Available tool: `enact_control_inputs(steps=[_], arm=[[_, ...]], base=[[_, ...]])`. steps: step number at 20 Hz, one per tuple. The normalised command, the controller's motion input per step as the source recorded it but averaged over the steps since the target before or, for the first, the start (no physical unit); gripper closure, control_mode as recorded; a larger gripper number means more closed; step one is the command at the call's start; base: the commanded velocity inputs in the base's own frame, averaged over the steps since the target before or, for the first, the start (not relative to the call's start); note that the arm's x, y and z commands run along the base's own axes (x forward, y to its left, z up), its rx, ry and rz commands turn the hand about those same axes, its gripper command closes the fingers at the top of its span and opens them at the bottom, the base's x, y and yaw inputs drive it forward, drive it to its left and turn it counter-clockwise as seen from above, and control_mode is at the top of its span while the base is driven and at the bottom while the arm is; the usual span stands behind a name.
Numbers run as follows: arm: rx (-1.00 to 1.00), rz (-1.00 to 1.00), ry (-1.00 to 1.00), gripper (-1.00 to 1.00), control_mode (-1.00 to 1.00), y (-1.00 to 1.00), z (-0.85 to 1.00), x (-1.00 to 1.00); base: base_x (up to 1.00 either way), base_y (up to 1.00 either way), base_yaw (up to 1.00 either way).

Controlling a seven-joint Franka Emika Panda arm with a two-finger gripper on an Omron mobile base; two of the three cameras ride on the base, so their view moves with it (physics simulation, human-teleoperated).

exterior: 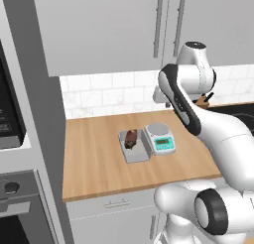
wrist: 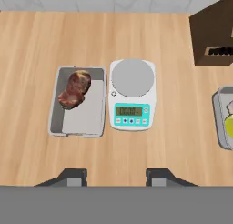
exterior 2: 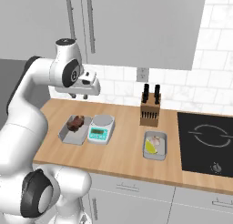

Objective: Take the meat container that has the steak and place it on the second highest rack of the freezer. Then take the vegetable container that has the garlic and lemon wedge and place it on the highest rack of the freezer.

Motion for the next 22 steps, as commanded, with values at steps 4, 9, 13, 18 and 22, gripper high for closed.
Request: enact_control_inputs(steps=[4, 9, 13, 18, 22], arm=[[-0.02, 0.0, 0.04, -1.0, -1.0, 0.0, -0.06, -0.03], [-0.03, 0.11, 0.0, -1.0, -1.0, 0.62, -0.53, -0.4], [-0.09, 0.28, 0.0, -1.0, -1.0, 0.98, -0.55, -0.11], [-0.09, 0.3, 0.01, -1.0, -1.0, 0.86, -0.67, -0.02], [-0.19, 0.21, 0.09, -1.0, -1.0, 0.72, -0.54, 0.01]], base=[[0.0, 0.0, 0.0], [0.0, 0.0, 0.0], [0.0, 0.0, 0.0], [0.0, 0.0, 0.0], [0.0, 0.0, 0.0]])
